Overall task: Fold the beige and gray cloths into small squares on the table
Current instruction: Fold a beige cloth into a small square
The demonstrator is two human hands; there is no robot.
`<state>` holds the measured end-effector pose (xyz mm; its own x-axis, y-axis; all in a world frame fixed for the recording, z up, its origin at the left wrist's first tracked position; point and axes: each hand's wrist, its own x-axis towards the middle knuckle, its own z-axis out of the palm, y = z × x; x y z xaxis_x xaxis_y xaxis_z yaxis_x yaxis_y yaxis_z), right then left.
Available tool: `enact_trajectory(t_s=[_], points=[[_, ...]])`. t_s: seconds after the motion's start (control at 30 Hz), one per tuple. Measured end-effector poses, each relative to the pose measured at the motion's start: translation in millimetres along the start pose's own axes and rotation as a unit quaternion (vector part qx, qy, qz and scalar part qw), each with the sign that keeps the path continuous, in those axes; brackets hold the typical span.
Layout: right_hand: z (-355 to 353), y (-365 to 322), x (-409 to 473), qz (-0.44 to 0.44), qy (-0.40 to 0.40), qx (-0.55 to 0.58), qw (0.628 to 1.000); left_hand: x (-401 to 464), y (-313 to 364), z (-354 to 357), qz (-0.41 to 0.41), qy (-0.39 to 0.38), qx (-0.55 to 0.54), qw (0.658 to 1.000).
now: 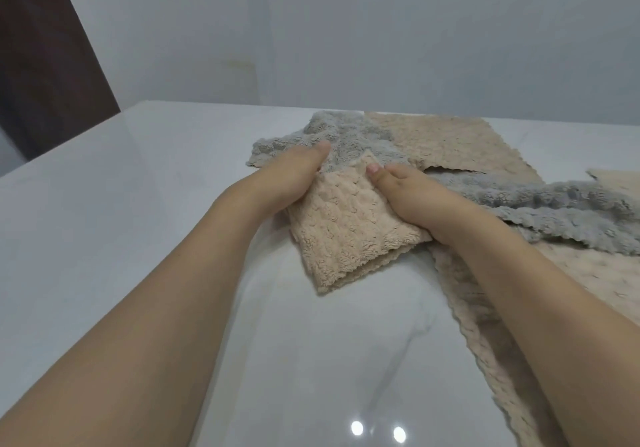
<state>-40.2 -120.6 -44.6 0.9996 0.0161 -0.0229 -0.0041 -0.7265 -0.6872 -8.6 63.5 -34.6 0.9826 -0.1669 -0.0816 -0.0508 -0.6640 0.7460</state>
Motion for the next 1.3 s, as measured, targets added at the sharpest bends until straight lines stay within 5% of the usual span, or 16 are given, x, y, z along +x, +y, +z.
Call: enact_trajectory(t_s=[0.17, 0.33, 0.53, 0.7, 0.97, 1.17, 1.3], points=[[1.2, 3.4, 4.0, -0.013, -0.002, 0.047, 0.999, -2.0, -15.7, 10.4, 0.062, 0.014, -0.046, 0.997], [-3.8, 3.8, 3.7, 0.034, -0.001, 0.041, 0.999, -1.9, -22.9, 18.9, 0.138, 0.102, 0.072, 0.983], [-3.4, 1.9, 4.6, 0.075, -0.063, 0.223, 0.970, -2.2, -39.9, 16.7, 0.040, 0.264, 0.093, 0.959], [17.1, 1.3, 14.3, 0.064, 0.056, 0.352, 0.932, -5.4, -32.0, 13.5, 0.004, 0.147, 0.092, 0.985], [31.8, 5.3, 18.6, 0.030, 0.240, 0.289, 0.926, 2.7, -33.5, 13.3, 0.048, 0.070, -0.198, 0.976], [25.4, -0.1, 14.7, 0.136, 0.152, 0.408, 0.890, 6.4, -30.6, 13.9, 0.019, 0.097, -0.258, 0.961], [31.5, -4.8, 9.6, 0.113, 0.131, 0.361, 0.916, 14.9, -24.9, 10.0, -0.067, 0.058, -0.324, 0.942]])
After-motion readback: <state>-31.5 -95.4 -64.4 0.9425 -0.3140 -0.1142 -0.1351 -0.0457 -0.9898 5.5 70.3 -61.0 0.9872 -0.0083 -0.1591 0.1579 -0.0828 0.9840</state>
